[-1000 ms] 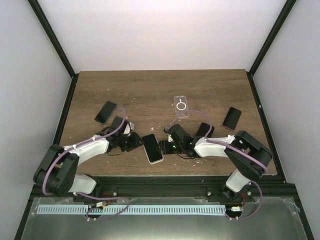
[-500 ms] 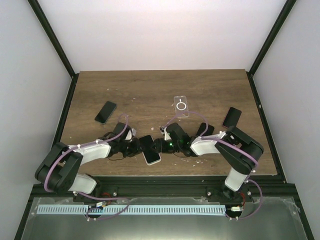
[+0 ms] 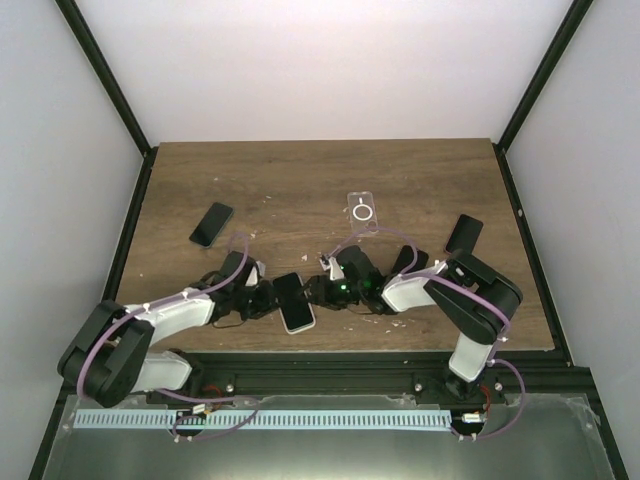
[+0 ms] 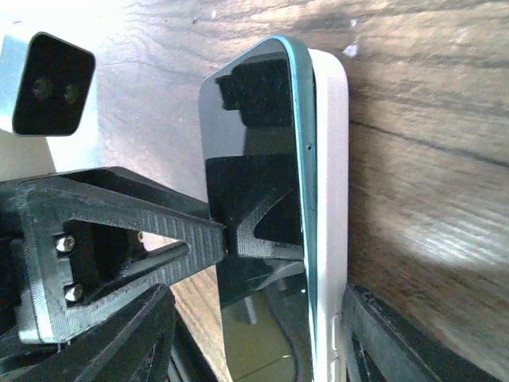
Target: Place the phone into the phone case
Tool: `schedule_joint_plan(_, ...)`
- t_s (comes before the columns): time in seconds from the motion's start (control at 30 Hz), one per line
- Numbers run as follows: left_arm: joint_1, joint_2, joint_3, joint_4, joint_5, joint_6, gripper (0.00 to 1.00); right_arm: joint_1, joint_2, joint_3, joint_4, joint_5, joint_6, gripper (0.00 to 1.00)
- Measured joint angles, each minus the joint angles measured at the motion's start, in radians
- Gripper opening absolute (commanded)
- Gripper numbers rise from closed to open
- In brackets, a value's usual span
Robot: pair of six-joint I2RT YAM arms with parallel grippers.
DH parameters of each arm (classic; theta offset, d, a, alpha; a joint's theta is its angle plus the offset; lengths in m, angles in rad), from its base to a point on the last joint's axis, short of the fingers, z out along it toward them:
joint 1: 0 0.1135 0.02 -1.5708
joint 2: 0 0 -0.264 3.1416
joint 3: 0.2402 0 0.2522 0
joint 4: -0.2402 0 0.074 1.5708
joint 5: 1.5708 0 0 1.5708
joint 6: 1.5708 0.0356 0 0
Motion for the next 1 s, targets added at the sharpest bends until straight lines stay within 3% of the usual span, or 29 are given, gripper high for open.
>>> schedule_joint_plan(0.23,0.0,-0.062,-0.019,-0.044,-0.031,0.009,0.23,0.0,-0.001,-0.019,0.077,-0.063,0.037,0.58)
schedule_joint_plan(0.37,0.0,-0.091,-0.027,-0.063,-0.043,0.011,0.16,0.0,-0.001,-0.019,0.103,-0.085,0.053,0.58)
schedule_joint_plan(0.7,0.002,-0.123,-0.043,-0.07,-0.048,0.008,0.18,0.0,0.008,-0.021,0.169,-0.109,0.089,0.57)
schedule_joint_plan(1.0,0.002,-0.135,-0.05,-0.074,-0.055,0.005,0.2,-0.002,0.05,-0.01,0.168,-0.106,0.074,0.34)
